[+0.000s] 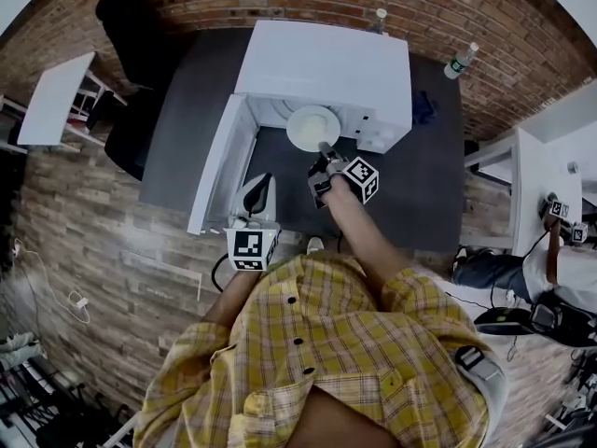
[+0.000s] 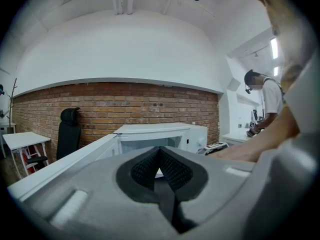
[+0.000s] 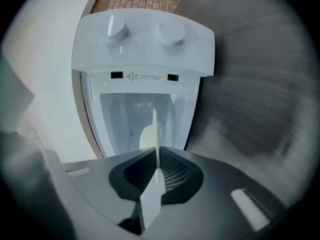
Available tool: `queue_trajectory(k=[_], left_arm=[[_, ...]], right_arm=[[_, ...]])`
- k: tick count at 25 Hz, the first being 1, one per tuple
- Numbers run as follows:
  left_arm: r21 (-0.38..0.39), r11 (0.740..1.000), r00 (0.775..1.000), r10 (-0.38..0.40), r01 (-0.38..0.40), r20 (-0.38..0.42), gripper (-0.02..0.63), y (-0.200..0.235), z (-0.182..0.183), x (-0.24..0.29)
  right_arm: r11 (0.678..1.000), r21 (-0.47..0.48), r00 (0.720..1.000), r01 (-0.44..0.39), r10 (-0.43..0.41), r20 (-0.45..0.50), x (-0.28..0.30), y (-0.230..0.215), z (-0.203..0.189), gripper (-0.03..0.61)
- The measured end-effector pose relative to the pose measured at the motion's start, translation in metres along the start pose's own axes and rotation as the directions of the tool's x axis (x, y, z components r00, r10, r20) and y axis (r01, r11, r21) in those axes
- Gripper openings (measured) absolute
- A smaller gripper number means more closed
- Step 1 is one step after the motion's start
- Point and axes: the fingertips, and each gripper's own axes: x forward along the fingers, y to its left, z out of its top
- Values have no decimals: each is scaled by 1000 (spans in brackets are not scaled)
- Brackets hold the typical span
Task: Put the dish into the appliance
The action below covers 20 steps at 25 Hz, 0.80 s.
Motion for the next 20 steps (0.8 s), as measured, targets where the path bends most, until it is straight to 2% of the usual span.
queue_trajectory(k=[20], left_arm=[[1, 1000, 999, 21, -21, -33, 1, 2, -8, 9]], right_arm=[[996, 64, 998, 62, -64, 30, 47, -34, 17, 18]])
